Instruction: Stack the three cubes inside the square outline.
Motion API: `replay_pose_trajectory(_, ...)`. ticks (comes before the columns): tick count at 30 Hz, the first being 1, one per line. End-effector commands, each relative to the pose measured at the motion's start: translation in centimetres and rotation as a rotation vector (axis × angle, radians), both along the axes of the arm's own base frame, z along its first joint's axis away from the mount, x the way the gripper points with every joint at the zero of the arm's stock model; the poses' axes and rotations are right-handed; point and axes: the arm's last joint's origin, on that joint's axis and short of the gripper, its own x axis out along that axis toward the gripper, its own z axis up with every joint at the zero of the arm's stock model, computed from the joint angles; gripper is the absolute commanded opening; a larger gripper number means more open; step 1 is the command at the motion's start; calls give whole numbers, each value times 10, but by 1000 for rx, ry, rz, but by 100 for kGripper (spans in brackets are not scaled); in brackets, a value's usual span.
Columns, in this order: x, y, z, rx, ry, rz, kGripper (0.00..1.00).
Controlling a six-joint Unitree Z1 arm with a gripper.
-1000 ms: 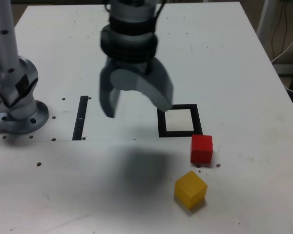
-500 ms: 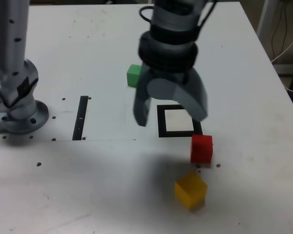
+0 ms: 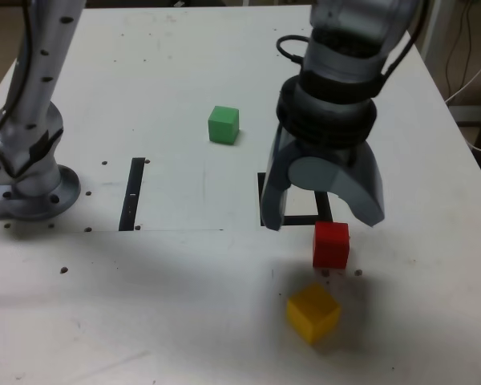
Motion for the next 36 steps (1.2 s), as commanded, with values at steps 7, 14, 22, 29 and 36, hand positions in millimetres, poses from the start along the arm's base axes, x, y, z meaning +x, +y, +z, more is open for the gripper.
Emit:
replay_pose_trajectory(7, 11, 1, -13, 2, 29, -2, 99)
replay_pose_trajectory(14, 22, 5, -30, 0, 55, -1, 99)
replay_pose_trajectory(22, 34, 8, -52, -15, 92, -3, 99)
replay_pose_trajectory(29, 44, 9, -69, -25, 114, -7, 97)
replay_pose_trajectory(36, 50, 12, -76, -31, 122, -5, 90)
